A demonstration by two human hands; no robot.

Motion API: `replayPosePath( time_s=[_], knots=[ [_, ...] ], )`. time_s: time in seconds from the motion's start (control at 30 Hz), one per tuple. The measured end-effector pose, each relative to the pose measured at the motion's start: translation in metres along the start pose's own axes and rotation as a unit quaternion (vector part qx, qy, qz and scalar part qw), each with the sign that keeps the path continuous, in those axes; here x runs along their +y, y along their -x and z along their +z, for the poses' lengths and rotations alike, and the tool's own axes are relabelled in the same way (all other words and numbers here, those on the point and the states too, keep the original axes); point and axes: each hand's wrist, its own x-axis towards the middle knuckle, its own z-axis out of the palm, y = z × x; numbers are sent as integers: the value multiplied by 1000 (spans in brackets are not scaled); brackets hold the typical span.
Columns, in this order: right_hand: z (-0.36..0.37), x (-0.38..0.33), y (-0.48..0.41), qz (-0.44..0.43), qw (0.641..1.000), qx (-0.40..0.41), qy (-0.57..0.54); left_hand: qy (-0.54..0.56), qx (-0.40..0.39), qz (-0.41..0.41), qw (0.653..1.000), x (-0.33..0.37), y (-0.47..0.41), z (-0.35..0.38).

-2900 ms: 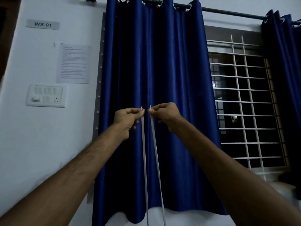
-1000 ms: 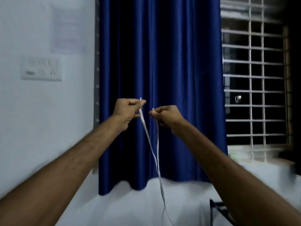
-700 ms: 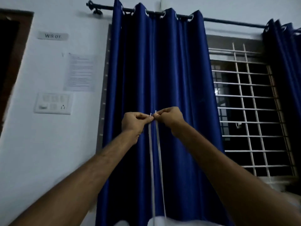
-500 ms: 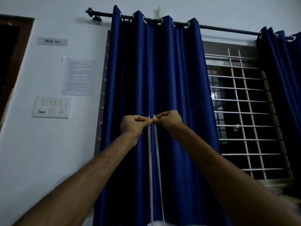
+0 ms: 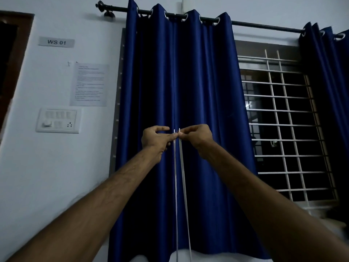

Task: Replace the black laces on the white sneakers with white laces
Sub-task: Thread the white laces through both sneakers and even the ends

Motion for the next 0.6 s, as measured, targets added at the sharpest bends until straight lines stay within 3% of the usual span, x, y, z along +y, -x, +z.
replayPosePath(
  time_s=[0.6],
  knots=[
    [-9,-6,3,-3,1000,-15,6,-2,-19,-7,1000,3,3,3]
  ],
)
